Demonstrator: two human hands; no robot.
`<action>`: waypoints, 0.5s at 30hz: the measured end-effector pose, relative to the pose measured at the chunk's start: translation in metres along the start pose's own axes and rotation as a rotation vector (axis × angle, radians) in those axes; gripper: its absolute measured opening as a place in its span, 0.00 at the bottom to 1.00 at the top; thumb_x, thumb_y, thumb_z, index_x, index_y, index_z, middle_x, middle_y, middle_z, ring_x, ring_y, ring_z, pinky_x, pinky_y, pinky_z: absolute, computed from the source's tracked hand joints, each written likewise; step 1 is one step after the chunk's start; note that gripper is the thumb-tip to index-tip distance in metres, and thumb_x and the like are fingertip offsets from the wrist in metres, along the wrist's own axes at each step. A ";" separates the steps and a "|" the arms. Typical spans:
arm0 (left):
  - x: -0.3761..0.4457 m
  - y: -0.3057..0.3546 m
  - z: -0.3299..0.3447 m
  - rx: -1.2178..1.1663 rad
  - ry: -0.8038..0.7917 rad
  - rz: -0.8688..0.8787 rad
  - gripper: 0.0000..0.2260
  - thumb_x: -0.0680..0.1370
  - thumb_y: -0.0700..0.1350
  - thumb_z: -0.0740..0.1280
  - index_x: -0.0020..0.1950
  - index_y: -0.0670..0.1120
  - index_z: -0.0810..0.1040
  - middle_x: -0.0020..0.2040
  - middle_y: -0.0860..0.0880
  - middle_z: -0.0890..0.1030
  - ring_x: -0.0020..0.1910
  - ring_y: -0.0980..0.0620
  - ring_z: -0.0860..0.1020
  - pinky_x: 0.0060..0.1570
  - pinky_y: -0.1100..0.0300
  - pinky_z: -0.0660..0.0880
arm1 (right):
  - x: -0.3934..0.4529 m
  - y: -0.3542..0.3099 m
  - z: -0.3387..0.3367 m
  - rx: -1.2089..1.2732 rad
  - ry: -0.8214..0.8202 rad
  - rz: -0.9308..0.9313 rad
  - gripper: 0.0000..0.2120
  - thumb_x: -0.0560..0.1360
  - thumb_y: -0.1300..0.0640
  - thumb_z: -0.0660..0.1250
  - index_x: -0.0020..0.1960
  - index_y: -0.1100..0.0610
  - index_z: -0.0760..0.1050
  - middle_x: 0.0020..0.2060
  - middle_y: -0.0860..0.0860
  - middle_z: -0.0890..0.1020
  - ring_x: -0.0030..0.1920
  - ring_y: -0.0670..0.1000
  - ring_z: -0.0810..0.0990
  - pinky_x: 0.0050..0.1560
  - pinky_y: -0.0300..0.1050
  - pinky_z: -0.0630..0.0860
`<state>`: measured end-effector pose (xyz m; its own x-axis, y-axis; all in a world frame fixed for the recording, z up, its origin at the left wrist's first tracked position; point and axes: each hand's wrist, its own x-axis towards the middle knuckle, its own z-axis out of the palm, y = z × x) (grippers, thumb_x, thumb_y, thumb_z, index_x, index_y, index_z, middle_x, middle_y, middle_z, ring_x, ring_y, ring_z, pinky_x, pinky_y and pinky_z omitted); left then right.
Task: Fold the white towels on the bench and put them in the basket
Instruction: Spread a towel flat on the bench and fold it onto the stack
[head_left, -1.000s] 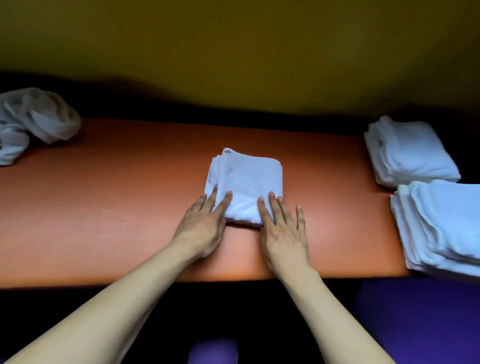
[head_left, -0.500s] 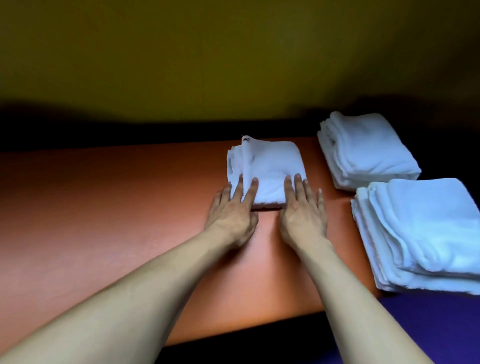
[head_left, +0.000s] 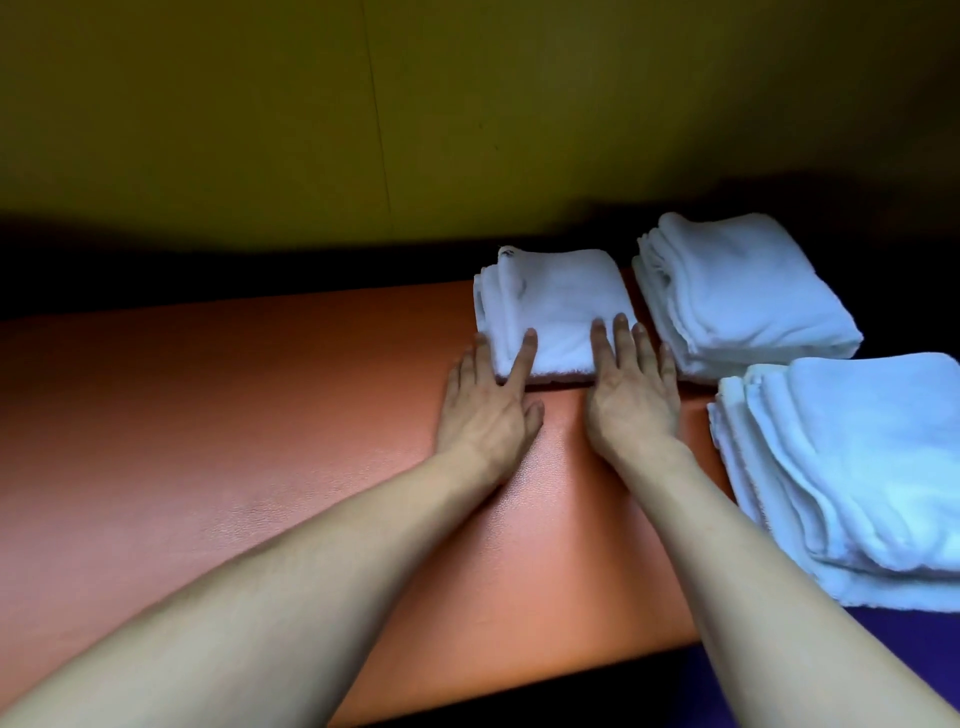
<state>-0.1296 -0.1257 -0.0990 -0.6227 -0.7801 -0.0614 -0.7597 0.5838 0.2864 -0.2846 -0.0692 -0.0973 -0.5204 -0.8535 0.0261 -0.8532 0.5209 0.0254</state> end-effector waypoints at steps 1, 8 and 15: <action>-0.008 -0.005 0.002 -0.002 0.020 0.002 0.34 0.83 0.57 0.56 0.82 0.56 0.38 0.81 0.35 0.49 0.81 0.37 0.50 0.80 0.46 0.47 | -0.004 0.001 -0.001 -0.003 0.011 -0.003 0.35 0.80 0.60 0.52 0.83 0.52 0.40 0.82 0.53 0.44 0.82 0.54 0.42 0.80 0.56 0.41; -0.084 -0.049 -0.006 0.171 0.017 0.032 0.27 0.82 0.58 0.50 0.81 0.52 0.57 0.81 0.44 0.59 0.78 0.39 0.58 0.77 0.41 0.54 | -0.086 -0.033 -0.007 0.209 0.151 -0.152 0.40 0.68 0.61 0.69 0.79 0.55 0.64 0.76 0.58 0.68 0.76 0.59 0.66 0.78 0.56 0.57; -0.167 -0.110 -0.043 0.212 0.110 -0.061 0.23 0.78 0.56 0.53 0.68 0.49 0.74 0.69 0.44 0.74 0.67 0.41 0.72 0.68 0.41 0.67 | -0.143 -0.128 -0.019 0.356 0.054 -0.286 0.29 0.70 0.54 0.64 0.72 0.53 0.72 0.68 0.56 0.76 0.63 0.60 0.76 0.66 0.57 0.70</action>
<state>0.0661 -0.0691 -0.0792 -0.5591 -0.8284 0.0349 -0.8249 0.5600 0.0779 -0.1007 -0.0135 -0.0850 -0.2681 -0.9558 0.1207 -0.9261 0.2212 -0.3056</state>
